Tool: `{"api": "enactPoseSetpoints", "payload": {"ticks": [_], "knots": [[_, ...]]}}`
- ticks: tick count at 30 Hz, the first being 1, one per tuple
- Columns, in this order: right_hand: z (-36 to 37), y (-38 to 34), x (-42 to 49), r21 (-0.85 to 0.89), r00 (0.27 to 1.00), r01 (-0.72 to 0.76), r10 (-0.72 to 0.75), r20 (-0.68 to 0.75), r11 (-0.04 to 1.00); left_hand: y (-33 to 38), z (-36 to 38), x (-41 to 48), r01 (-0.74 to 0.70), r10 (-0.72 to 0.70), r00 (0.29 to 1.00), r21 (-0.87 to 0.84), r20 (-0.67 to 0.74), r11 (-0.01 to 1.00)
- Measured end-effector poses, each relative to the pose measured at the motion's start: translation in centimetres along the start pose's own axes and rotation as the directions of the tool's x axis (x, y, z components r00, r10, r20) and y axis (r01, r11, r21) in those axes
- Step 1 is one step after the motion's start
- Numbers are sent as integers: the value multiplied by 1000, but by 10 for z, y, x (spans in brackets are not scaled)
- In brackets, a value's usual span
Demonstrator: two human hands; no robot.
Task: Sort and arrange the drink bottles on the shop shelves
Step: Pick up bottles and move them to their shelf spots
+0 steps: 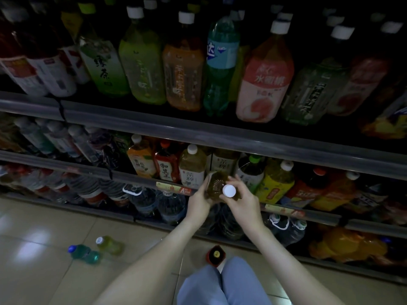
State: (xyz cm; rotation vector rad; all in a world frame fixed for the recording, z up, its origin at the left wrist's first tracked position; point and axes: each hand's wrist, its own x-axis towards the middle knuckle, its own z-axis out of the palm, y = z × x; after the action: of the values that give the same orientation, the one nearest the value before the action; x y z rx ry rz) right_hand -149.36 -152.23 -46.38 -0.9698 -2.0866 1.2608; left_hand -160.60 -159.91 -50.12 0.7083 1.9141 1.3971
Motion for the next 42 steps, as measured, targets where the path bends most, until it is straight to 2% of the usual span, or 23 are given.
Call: {"api": "enactPoseSetpoints", "payload": {"ticks": [6,11,13,16,18,20,22,23,24,26,29,32,35,38,40,42], "knots": [[18,24,8,-115,995,53,-42,89,992,-22,4,18,9,-12,1000,149,25,989],[26,26,23,-168,996,68,-58,64,983,-25,11,29,37,-20,996,192,-90,981],[30,21,28,-189,999,49,-49,7,981,-19,15,28,52,-11,983,222,-182,974],[34,11,41,-255,973,-28,-31,-227,967,-1,23,25,80,-37,950,127,-310,989],[33,8,50,-296,970,-69,-5,-241,953,8,28,25,14,22,964,133,-263,991],[29,9,54,-339,988,-92,43,-150,936,13,30,25,-69,98,988,238,-115,969],[20,14,50,-422,989,-76,13,-150,903,11,29,24,-140,152,988,459,11,877],[14,16,49,-463,980,-77,-18,-197,883,9,29,23,-167,167,984,592,55,789],[7,17,48,-487,965,-114,-19,-260,866,8,29,21,-192,188,979,696,82,692],[-8,18,53,-483,938,-238,70,-340,843,7,31,18,-232,245,963,799,109,555],[-19,26,72,-424,961,-262,192,-201,867,11,37,23,-257,198,963,855,185,450],[-21,30,81,-344,977,-195,149,-156,918,14,46,28,-243,97,970,855,223,459],[-28,30,66,-550,983,-162,81,-167,819,19,56,24,-215,64,975,842,212,496],[-32,35,33,-658,994,40,-95,-48,752,26,61,24,-192,70,981,838,183,511],[-35,40,14,-700,992,128,-95,86,702,27,60,20,-206,73,978,856,195,473],[-39,44,5,-728,984,152,-37,172,668,26,61,12,-198,51,979,860,198,470]]}}
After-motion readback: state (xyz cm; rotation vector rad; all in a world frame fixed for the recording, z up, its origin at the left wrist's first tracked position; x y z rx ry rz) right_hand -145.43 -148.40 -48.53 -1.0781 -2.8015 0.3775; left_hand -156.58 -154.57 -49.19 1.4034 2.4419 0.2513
